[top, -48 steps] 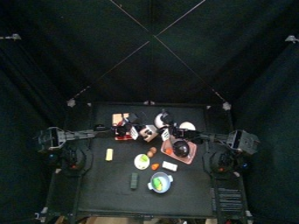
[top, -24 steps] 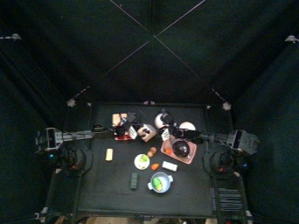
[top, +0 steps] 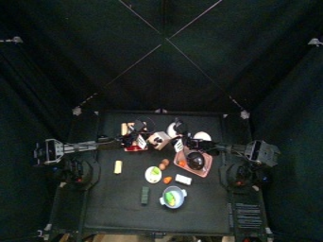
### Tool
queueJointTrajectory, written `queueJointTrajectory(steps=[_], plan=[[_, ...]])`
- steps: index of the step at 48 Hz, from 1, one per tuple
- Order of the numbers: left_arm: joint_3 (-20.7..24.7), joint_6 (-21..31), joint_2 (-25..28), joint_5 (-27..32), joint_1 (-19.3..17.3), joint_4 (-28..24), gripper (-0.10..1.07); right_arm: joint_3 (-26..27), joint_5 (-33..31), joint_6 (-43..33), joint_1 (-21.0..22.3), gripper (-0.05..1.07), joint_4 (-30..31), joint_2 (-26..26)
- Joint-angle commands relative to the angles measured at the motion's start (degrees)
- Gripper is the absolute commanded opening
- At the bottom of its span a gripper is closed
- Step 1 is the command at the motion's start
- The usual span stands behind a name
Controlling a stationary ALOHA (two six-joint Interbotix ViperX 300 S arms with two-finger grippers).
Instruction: Grab cleaver with other hand
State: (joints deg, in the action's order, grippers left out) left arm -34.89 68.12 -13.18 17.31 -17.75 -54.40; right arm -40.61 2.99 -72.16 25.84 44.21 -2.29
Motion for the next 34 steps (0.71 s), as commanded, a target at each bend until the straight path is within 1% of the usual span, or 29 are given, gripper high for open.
queueJointTrajectory(steps=[1,17,27,34], plan=[[0.4,0.1,-2.0,0.4,0.4,-0.2,0.46,1.1,0.3,-0.1,0.1,0.59,-0.1,-0.9],[-3.1,0.1,-9.8,1.1,2.1,-0.2,0.46,1.5,0.3,0.0,0.0,0.59,-0.1,-0.9],[-6.7,0.1,-16.5,1.8,2.2,-0.3,0.46,1.5,0.3,0.0,0.0,0.59,-0.1,-0.9],[-9.6,0.1,-21.6,2.3,3.2,-0.2,0.46,1.5,0.3,0.1,0.1,0.59,-0.1,-0.9]])
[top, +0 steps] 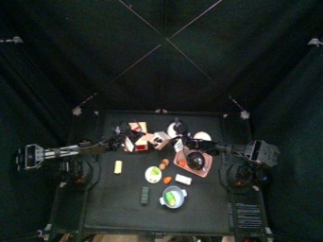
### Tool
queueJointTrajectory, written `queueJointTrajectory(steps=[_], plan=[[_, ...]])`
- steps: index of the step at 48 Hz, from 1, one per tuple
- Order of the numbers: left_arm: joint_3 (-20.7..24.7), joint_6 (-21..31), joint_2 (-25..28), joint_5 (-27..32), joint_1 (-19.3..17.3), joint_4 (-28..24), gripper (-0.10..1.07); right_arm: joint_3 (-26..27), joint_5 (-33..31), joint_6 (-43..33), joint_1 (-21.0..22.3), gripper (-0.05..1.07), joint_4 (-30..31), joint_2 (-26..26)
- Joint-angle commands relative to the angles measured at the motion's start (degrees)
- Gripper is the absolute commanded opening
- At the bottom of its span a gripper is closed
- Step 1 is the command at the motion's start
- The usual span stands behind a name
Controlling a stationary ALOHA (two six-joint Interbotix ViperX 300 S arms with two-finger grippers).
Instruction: Grab cleaver with other hand
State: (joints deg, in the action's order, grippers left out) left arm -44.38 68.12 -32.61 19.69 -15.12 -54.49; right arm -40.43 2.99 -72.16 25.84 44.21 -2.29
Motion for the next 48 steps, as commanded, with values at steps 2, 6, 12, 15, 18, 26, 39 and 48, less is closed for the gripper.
queueJointTrajectory(steps=[2,6,12,15,18,26,39,48], plan=[[-0.8,0.1,-3.3,-0.1,1.1,-0.1,0.46,1.4,0.3,0.2,0.0,0.59,-0.1,-0.9],[-2.4,0.1,-5.4,-0.4,2.6,-0.3,0.46,1.5,0.3,0.4,0.0,0.59,0.2,-0.9],[-5.0,0.1,-8.0,-2.2,6.2,-1.5,0.46,1.5,0.1,0.4,-0.9,0.59,0.9,-2.3],[-6.4,0.1,-8.2,-4.7,8.1,-2.3,0.46,1.3,0.0,0.5,-2.1,0.59,1.1,-3.5],[-7.8,0.1,-8.1,-7.9,9.8,-2.8,0.46,1.0,-0.1,0.5,-3.4,0.59,1.2,-4.3],[-11.7,0.1,-8.1,-15.5,12.4,-3.8,0.46,0.4,-0.1,0.5,-7.6,0.59,1.7,-6.4],[-14.7,-2.8,-7.8,-26.4,13.1,-6.4,0.46,-1.2,-0.1,0.3,-13.4,0.59,3.3,-9.6],[-10.9,-4.0,-7.6,-26.8,13.8,-2.5,0.46,-0.6,-0.3,0.4,-15.5,0.59,3.2,-9.8]])
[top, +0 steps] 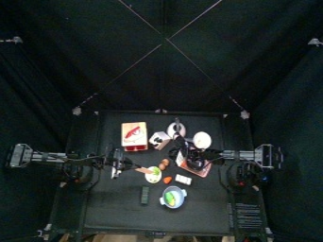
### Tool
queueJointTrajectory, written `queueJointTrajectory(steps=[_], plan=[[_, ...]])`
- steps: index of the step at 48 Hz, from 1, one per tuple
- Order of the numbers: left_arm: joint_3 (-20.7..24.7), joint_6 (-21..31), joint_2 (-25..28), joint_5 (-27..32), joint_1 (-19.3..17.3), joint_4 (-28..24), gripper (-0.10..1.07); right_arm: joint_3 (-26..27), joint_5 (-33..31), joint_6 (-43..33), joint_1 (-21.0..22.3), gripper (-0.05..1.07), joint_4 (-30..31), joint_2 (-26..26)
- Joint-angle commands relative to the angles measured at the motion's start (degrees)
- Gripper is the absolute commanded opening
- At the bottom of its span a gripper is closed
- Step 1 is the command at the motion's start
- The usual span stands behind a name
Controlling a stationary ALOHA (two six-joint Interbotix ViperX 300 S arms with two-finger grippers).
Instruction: Grab cleaver with other hand
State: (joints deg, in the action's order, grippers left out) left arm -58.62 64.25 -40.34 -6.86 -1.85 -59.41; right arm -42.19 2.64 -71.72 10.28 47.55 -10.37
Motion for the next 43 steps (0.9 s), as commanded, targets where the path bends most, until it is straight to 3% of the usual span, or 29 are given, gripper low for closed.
queueJointTrajectory(steps=[1,7,11,17,22,27,33,37,40,43], plan=[[3.9,-0.3,0.1,0.0,0.8,3.3,0.46,1.2,0.3,-0.1,0.0,0.59,-0.3,-1.7],[7.1,-0.6,0.2,5.0,3.0,8.4,0.46,2.3,0.1,0.0,0.2,0.59,-0.3,-1.7],[10.0,-0.7,0.2,14.4,5.9,9.1,0.46,2.7,0.3,0.0,0.2,0.59,0.0,-1.7],[14.9,-1.9,0.1,27.3,13.4,8.9,0.46,2.8,0.1,0.0,0.2,0.59,0.0,-1.8],[18.7,-5.9,0.2,34.3,17.6,9.4,0.46,2.6,0.1,0.0,0.3,0.59,0.0,-2.5],[22.1,-12.5,0.7,39.4,19.0,13.5,0.46,2.5,0.3,0.0,0.3,0.59,0.0,-2.9],[26.2,-21.7,2.2,42.4,19.0,18.9,0.47,2.2,0.3,-0.1,0.4,0.59,-0.3,-3.4],[29.0,-30.1,2.4,42.3,18.9,19.2,0.47,2.1,0.3,-0.1,0.4,0.59,-0.4,-3.6],[30.0,-34.6,1.7,40.1,18.9,18.5,0.47,2.1,0.3,-0.3,0.4,0.59,-0.4,-3.6],[29.1,-37.3,-0.1,33.8,18.5,18.1,0.47,2.1,0.3,-0.4,0.4,0.59,-0.4,-3.6]])
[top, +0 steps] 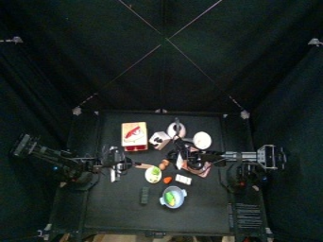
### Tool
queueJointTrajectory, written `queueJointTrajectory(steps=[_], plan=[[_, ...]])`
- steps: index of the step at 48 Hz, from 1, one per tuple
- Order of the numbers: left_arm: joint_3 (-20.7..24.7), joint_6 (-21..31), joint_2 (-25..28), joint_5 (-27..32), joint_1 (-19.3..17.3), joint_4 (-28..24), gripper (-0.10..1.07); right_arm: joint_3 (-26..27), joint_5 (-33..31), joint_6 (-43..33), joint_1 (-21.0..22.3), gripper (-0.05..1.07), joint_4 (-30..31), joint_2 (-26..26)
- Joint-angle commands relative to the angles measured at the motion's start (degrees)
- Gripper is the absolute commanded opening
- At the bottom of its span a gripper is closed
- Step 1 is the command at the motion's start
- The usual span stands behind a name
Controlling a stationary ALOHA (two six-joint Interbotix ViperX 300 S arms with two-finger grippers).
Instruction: Grab cleaver with other hand
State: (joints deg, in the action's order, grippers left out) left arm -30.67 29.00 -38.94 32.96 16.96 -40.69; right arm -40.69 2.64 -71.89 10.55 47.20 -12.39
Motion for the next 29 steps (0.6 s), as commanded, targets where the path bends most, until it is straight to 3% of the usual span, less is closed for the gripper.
queueJointTrajectory(steps=[1,7,12,15,20,29], plan=[[0.2,-2.0,-2.2,-9.4,-0.5,-0.6,0.47,0.5,0.3,-0.2,0.1,0.59,-0.2,-1.6],[-6.7,-2.1,-5.1,-27.2,-5.4,-0.6,0.47,0.4,0.1,-0.1,0.1,0.59,-0.4,-1.6],[-13.9,-1.8,-7.2,-40.8,-13.5,1.0,0.47,0.4,0.3,-0.2,0.1,0.59,-0.5,-1.7],[-17.8,-2.0,-7.7,-45.9,-17.3,3.3,0.47,0.4,0.3,0.0,0.0,0.59,-0.5,-2.0],[-23.6,-2.2,-8.1,-51.4,-20.2,7.8,0.47,-0.1,0.5,0.3,-0.4,0.59,0.4,-3.8],[-33.1,-2.9,-7.6,-56.0,-20.3,11.9,0.47,-2.5,6.0,0.4,-2.9,0.59,5.1,-7.9]])
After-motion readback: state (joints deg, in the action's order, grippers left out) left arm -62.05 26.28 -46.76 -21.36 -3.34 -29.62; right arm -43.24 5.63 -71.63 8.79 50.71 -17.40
